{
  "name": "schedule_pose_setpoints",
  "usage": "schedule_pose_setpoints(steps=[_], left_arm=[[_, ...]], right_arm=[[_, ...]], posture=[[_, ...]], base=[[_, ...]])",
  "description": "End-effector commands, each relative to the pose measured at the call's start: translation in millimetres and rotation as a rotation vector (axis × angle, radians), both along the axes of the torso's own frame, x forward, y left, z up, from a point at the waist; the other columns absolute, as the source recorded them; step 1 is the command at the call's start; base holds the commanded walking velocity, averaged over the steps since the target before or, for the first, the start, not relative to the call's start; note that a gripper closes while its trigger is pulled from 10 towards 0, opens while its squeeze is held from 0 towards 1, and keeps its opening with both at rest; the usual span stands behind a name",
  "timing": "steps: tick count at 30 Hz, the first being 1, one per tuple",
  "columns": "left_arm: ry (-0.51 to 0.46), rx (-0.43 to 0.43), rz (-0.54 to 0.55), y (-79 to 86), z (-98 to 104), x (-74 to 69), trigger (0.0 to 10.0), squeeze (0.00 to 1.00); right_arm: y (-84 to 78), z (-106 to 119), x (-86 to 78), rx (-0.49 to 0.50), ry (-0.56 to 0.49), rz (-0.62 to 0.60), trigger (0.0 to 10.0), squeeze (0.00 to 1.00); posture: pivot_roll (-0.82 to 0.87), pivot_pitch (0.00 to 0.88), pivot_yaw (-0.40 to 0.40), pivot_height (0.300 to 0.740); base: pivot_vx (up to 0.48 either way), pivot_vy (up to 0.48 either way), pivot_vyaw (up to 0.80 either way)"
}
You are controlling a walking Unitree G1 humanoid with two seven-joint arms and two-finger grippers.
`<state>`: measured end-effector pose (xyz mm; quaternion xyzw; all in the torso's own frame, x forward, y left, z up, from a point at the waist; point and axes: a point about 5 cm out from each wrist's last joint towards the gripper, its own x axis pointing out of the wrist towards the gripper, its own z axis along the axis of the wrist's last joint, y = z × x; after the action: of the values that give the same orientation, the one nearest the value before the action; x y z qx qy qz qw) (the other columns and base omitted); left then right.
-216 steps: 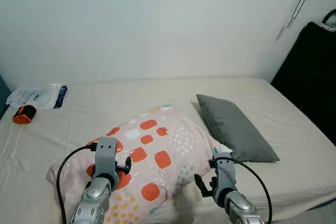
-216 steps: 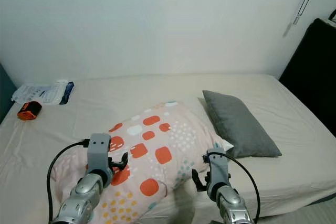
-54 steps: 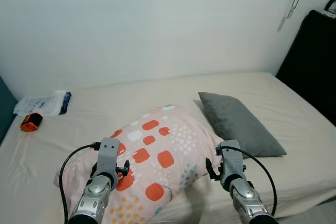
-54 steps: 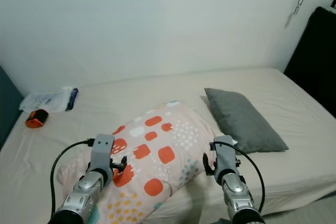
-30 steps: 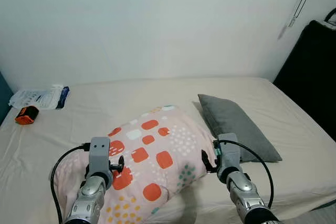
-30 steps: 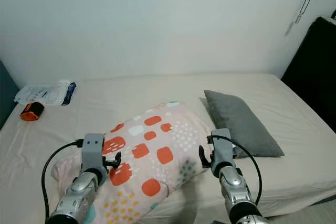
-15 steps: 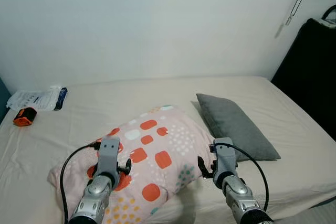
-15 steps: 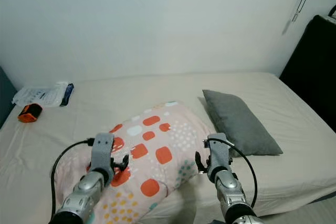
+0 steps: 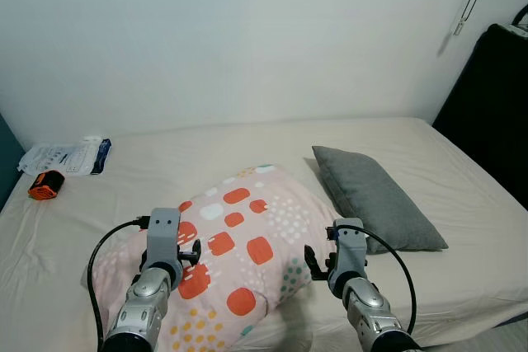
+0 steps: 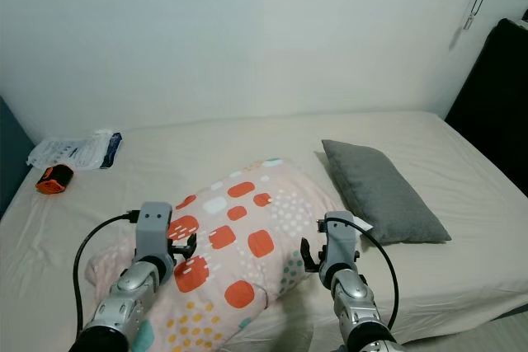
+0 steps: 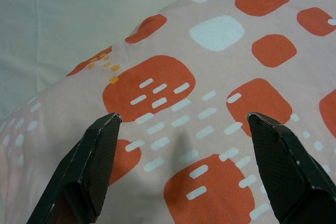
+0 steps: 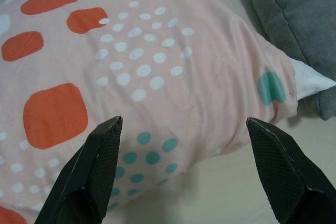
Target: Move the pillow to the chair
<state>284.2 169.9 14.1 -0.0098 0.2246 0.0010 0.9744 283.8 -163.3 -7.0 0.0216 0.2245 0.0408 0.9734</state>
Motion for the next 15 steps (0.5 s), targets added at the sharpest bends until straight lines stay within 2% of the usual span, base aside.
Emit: schedule_pose_setpoints(steps=[1, 15], left_arm=[[-0.009, -0.013, -0.012, -7.3, 0.8, 1.4, 10.0, 0.0], [-0.03, -0.008, -0.039, -6.1, 5.9, 3.3, 10.0, 0.0]], right_arm=[[3.1, 2.8, 2.7, -0.006, -0.017, 0.025, 10.0, 0.0], [2.1, 3.4, 1.7, -0.008, -0.031, 0.043, 10.0, 0.0]], posture=[[0.07, 0.0, -0.04, 0.74], [0.06, 0.0, -0.028, 0.74]], base=[[0.0, 0.0, 0.8], [0.0, 0.0, 0.8]])
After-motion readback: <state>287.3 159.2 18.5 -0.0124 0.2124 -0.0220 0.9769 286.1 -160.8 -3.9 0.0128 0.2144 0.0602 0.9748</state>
